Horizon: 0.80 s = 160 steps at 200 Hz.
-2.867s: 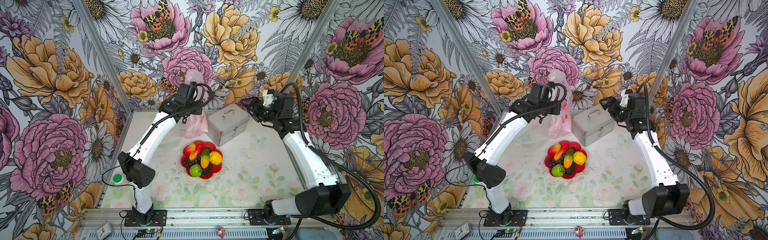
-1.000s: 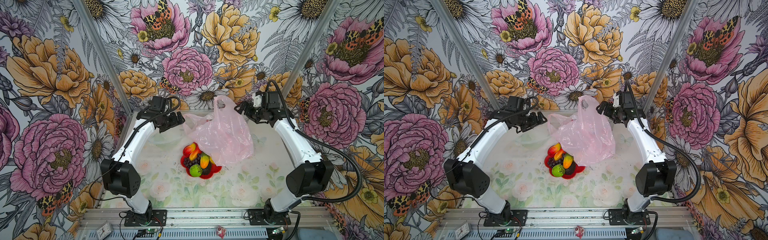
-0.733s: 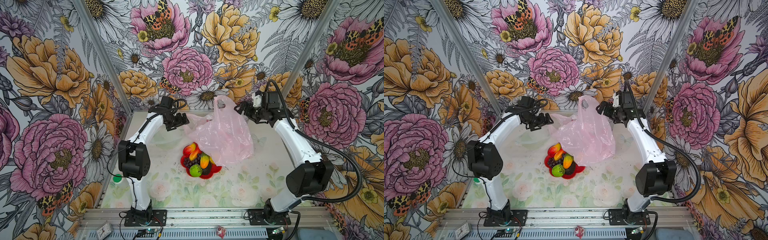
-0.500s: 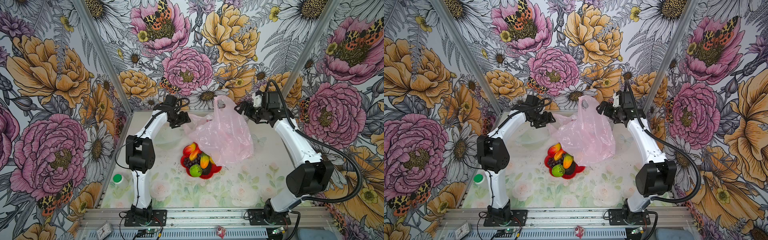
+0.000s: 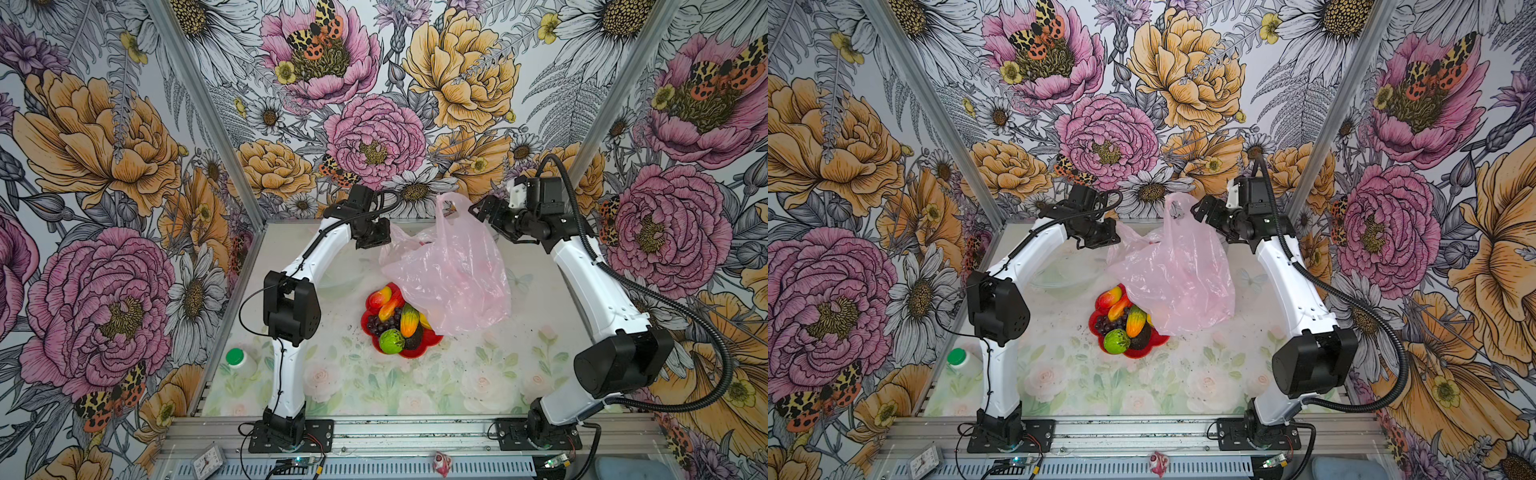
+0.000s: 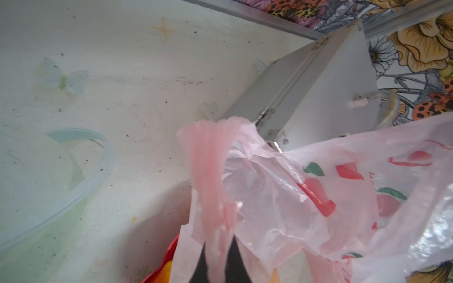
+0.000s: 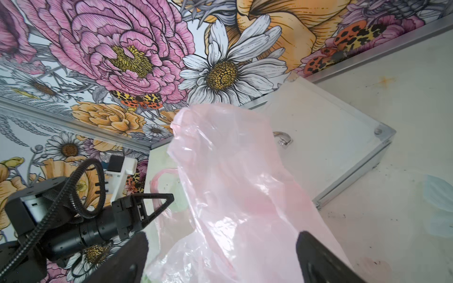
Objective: Place the fruits into the plastic bag
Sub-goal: Pick up the plastic bag from the center of the table.
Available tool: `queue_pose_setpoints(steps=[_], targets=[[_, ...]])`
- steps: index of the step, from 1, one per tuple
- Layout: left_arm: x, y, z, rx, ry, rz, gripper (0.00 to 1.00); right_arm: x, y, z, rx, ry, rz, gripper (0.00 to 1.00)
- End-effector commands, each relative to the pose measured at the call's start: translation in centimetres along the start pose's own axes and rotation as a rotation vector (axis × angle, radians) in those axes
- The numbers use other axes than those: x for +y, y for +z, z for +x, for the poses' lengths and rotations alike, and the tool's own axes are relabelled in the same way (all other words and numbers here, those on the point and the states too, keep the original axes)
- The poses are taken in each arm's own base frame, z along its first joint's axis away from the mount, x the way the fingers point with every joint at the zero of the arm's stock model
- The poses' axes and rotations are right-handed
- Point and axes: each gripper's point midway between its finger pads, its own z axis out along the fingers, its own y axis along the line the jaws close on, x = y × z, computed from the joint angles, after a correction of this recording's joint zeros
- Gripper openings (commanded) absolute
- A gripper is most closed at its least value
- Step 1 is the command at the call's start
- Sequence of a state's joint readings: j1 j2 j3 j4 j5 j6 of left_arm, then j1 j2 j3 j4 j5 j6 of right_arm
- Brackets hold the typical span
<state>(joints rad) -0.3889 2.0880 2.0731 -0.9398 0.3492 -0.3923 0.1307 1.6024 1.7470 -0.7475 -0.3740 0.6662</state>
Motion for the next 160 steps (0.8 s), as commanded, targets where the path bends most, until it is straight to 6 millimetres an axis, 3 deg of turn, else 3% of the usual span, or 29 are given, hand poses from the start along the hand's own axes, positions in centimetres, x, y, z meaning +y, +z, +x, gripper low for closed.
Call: queue_pose_setpoints(steps=[1, 44, 65, 95, 140, 160], targets=[[-5.1, -4.6, -0.4, -0.105, 0.138, 0.045, 0.00, 3.4, -3.6, -1.4, -0.077, 0.037, -0.059, 0.95], [-9.0, -6.6, 1.5, -0.134, 0.213, 0.066, 0.00, 3.7, -5.8, -0.3, -0.083, 0.109, -0.022, 0.89], [-10.9, -7.7, 2.0, -0.149, 0.248, 0.098, 0.00, 4.0, -6.0, 0.8, -0.053, 0.112, -0.022, 0.84], [-12.6, -8.8, 2.7, -0.158, 0.270, 0.133, 0.00, 1.1, -6.5, 2.0, -0.041, 0.116, 0.127, 0.83], [-14.8, -9.7, 3.9, -0.163, 0.309, 0.168, 0.00, -2.1, -10.2, 2.5, -0.087, 0.096, 0.335, 0.84], [-15.9, -9.8, 4.2, -0.163, 0.332, 0.186, 0.00, -3.5, -10.9, 2.9, -0.078, 0.096, 0.416, 0.86]])
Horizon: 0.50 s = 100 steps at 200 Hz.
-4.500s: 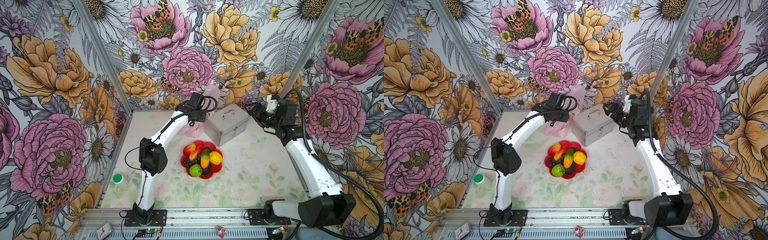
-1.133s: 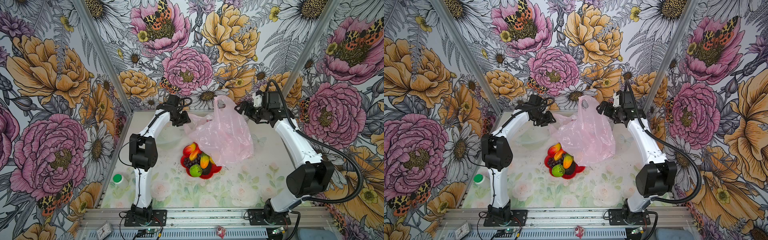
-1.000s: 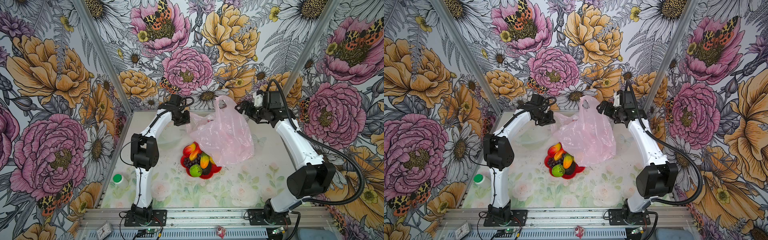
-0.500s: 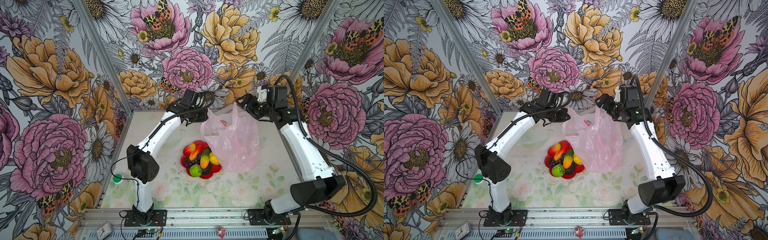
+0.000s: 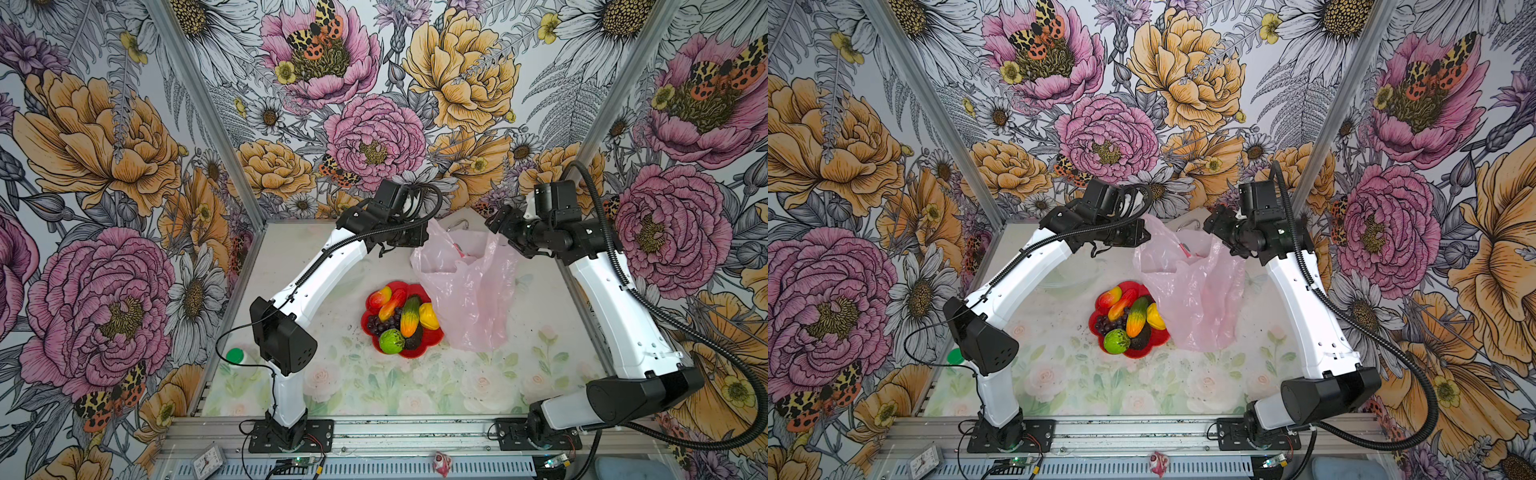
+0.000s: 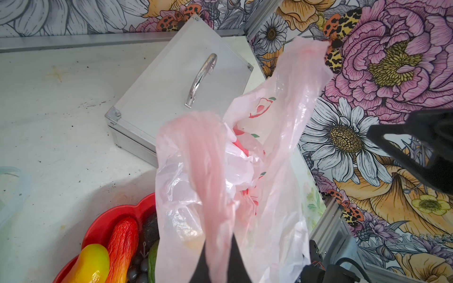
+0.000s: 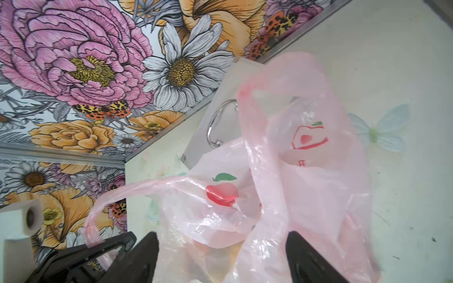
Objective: Place the fruits into the plastic bag
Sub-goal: Pick up the plastic bag from the center of the table.
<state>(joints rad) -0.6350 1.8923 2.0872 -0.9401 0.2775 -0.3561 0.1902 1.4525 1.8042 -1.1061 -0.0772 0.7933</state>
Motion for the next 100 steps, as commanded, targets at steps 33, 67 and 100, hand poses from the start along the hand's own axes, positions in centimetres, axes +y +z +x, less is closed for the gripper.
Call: queue_pose_setpoints(steps=[33, 67, 100], targets=[[-4.0, -2.6, -1.5, -0.080, 0.081, 0.062, 0.00, -3.5, -1.4, -0.5, -0.027, -0.007, 0.156, 0.87], [-5.1, -2.7, -1.1, -0.077, 0.092, 0.077, 0.00, -2.9, 0.4, -2.9, -0.062, 0.010, 0.095, 0.86], [-6.3, -3.1, -1.1, -0.084, 0.104, 0.098, 0.00, -3.2, 2.9, -4.6, -0.051, 0.005, 0.103, 0.84]])
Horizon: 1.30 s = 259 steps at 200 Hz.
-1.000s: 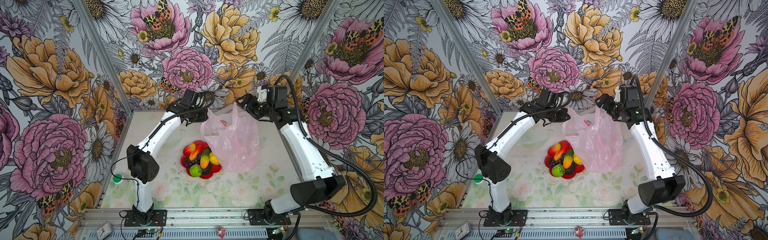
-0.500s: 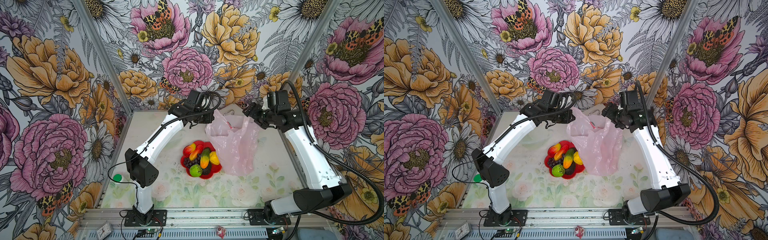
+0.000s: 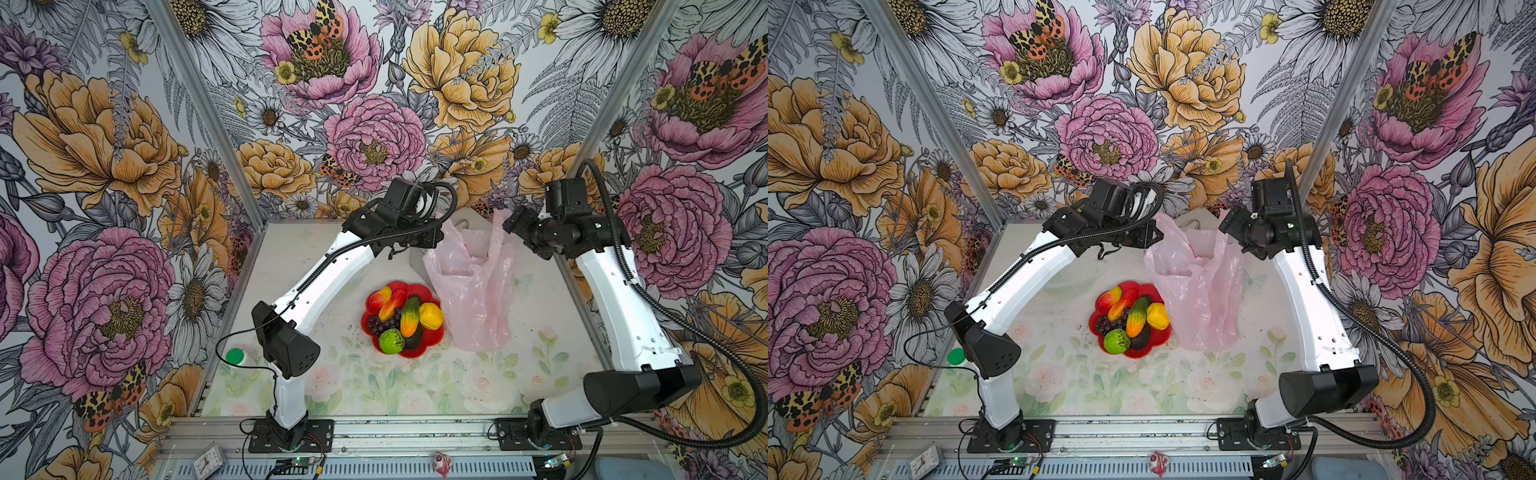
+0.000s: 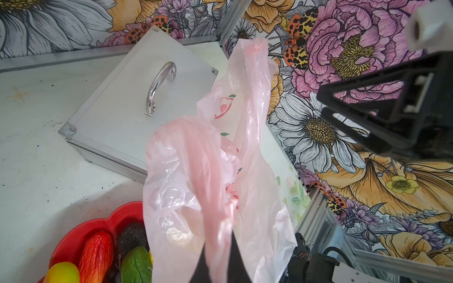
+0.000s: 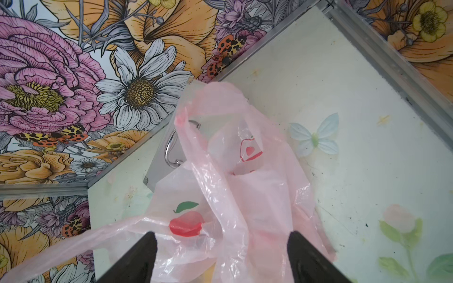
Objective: Place the fruits into the plastic bag
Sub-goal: Pick up the plastic bag from the center of the table, then open the plastic bag at the center of the table.
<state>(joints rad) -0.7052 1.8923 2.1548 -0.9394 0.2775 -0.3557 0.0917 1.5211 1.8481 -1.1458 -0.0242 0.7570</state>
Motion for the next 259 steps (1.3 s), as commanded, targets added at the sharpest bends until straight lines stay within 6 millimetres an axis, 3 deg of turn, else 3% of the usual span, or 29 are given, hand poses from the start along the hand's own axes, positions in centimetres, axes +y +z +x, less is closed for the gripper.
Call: queue_pose_setpoints(steps=[1, 31, 84, 142, 193, 259], targets=[[-2.0, -2.0, -1.1, -0.057, 0.043, 0.028, 0.00, 1.0, 1.6, -1.7, -0.019, -0.030, -0.029, 0.84], [-3.4, -2.5, -1.5, -0.070, 0.052, 0.063, 0.00, 0.3, 3.4, -2.6, -0.018, -0.022, 0.016, 0.81], [-6.0, -2.9, -1.8, -0.079, 0.078, 0.130, 0.00, 1.5, 5.3, -3.0, -0.001, -0.011, -0.013, 0.78], [-7.8, -2.9, -1.0, -0.059, 0.102, 0.178, 0.00, 2.9, 5.8, -3.7, -0.011, -0.013, -0.042, 0.75], [-8.0, -2.4, -0.3, -0.029, 0.111, 0.196, 0.00, 4.2, 5.5, -3.7, -0.015, -0.024, -0.081, 0.77], [-8.9, -3.0, -0.5, -0.041, 0.130, 0.218, 0.00, 3.3, 6.1, -3.6, -0.015, -0.030, -0.038, 0.81]])
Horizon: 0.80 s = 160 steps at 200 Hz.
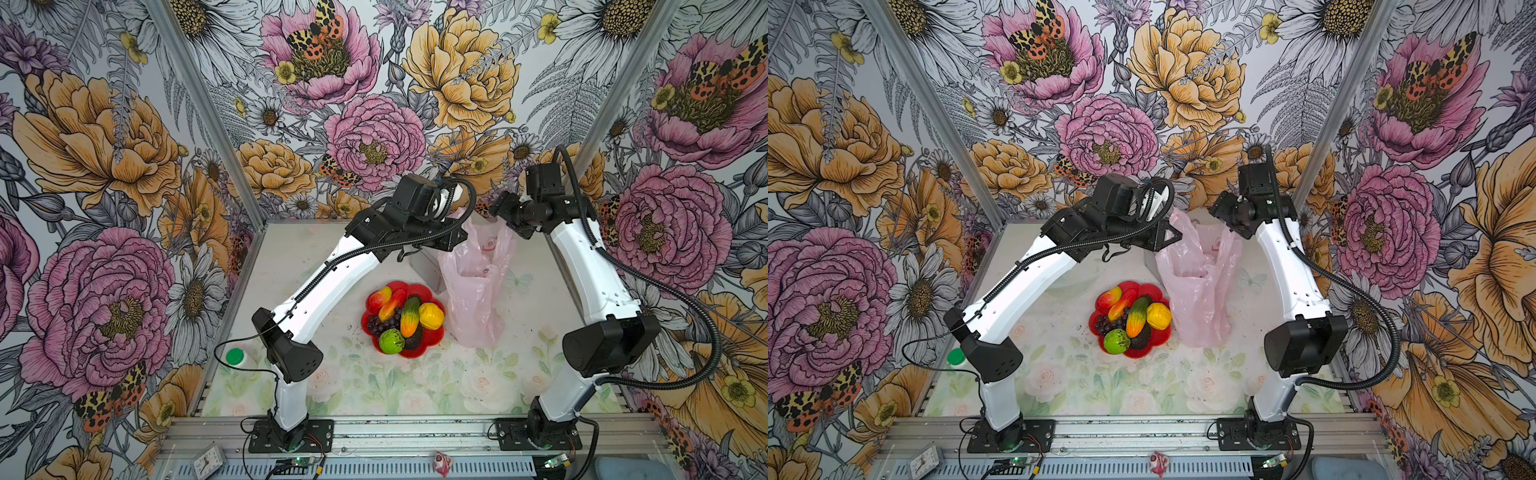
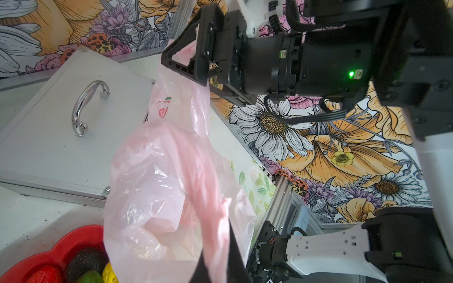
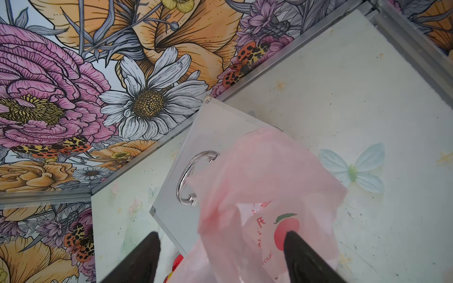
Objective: Place the fruits into the plastic bag
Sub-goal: Open the plastic bag at the center of the table.
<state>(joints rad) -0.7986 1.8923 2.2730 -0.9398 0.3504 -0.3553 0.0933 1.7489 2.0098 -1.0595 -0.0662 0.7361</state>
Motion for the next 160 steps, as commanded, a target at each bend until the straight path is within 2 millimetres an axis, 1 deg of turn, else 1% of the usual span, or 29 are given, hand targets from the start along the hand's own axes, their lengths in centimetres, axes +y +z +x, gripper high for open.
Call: queue_pose_setpoints(steps=[1, 21, 32, 50, 56, 63, 64, 66, 75, 78, 89, 97, 110, 120, 138, 146, 151, 160], targets=[[-1.5, -0.6, -0.4, -0.014, 0.043, 0.043, 0.00, 0.1, 0.2, -0.7, -0.026, -0.008, 0.010, 0.81], [-1.6, -1.0, -0.3, -0.016, 0.047, 0.039, 0.00, -0.9, 0.7, -1.0, -0.025, 0.000, 0.037, 0.79], [-1.5, -1.1, -0.1, -0.012, 0.046, 0.034, 0.00, -1.4, 0.9, -1.3, -0.030, 0.007, 0.051, 0.75], [-1.3, -1.5, 0.4, -0.006, 0.044, 0.026, 0.00, -2.1, 1.1, -2.0, -0.042, 0.011, 0.066, 0.62], [-1.1, -1.5, 0.6, -0.001, 0.043, 0.021, 0.00, -2.3, 1.1, -2.2, -0.045, 0.011, 0.068, 0.55], [-0.7, -1.2, 1.0, 0.009, 0.036, 0.011, 0.00, -2.5, 1.1, -2.5, -0.049, 0.012, 0.069, 0.43], [-1.1, -2.0, 0.7, -0.006, 0.042, 0.016, 0.00, -2.5, 1.0, -2.5, -0.050, 0.012, 0.069, 0.40], [-1.5, -2.7, 0.5, -0.017, 0.048, 0.022, 0.00, -2.6, 1.0, -2.6, -0.051, 0.013, 0.070, 0.34], [-1.2, -3.2, 0.6, -0.024, 0.045, 0.009, 0.00, -2.8, 0.8, -3.0, -0.062, 0.017, 0.074, 0.07], [-1.0, -3.2, 0.7, -0.022, 0.043, 0.003, 0.00, -3.0, 0.6, -3.1, -0.067, 0.018, 0.077, 0.00], [-0.2, -3.7, 0.6, -0.032, 0.026, -0.023, 0.00, -3.3, -0.4, -3.6, -0.089, 0.024, 0.077, 0.00], [0.8, -4.2, 0.4, -0.047, 0.003, -0.060, 0.00, -3.4, -1.4, -4.0, -0.109, 0.023, 0.074, 0.00], [2.9, -5.2, -0.1, -0.085, -0.051, -0.137, 0.00, -3.4, -4.0, -4.5, -0.158, 0.018, 0.060, 0.00], [4.7, -6.4, -0.7, -0.124, -0.110, -0.198, 0.00, -3.3, -6.4, -4.7, -0.201, 0.008, 0.048, 0.00], [7.8, -8.5, -1.9, -0.200, -0.215, -0.291, 0.00, -2.9, -10.3, -4.4, -0.256, 0.006, 0.005, 0.00], [8.6, -9.4, -2.6, -0.231, -0.244, -0.308, 0.00, -2.0, -11.5, -4.0, -0.254, 0.013, -0.048, 0.00], [8.8, -10.0, -3.2, -0.253, -0.246, -0.317, 0.00, -0.9, -12.0, -3.7, -0.242, 0.009, -0.099, 0.00], [8.9, -11.1, -4.2, -0.289, -0.235, -0.335, 0.00, 1.8, -13.0, -3.2, -0.222, -0.021, -0.212, 0.00]])
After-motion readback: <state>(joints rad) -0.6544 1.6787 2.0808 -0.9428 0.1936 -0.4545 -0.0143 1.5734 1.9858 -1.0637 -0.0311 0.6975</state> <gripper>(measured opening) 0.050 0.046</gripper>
